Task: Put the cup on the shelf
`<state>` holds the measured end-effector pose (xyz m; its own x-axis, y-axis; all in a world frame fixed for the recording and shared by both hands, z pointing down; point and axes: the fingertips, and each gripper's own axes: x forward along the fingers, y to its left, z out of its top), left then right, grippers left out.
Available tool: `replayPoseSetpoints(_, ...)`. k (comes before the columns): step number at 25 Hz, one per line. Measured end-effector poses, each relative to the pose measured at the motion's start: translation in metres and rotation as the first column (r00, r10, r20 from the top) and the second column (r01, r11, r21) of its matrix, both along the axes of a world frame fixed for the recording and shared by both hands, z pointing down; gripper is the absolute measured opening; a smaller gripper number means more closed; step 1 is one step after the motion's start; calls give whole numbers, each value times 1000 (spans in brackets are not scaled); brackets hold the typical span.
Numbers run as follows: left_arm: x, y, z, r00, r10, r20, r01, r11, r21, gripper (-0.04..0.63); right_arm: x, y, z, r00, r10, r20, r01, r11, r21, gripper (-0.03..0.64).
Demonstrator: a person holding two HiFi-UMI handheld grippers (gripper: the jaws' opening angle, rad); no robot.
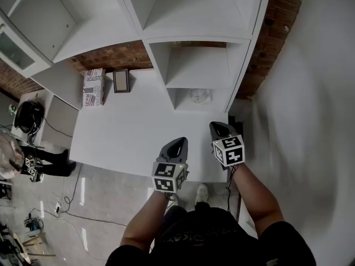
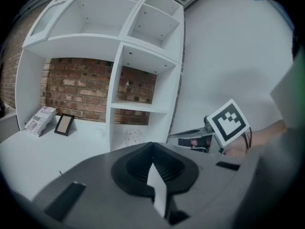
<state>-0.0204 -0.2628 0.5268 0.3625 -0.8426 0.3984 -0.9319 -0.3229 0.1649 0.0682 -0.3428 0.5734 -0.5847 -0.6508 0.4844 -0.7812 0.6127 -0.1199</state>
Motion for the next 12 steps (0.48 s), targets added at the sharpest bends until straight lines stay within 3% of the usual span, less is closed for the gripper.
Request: replayPoseSetpoints(12, -63, 77, -14, 1000, 6, -2, -6, 1000, -2, 3, -37, 99, -32, 997, 62, 53, -62, 998, 0, 0)
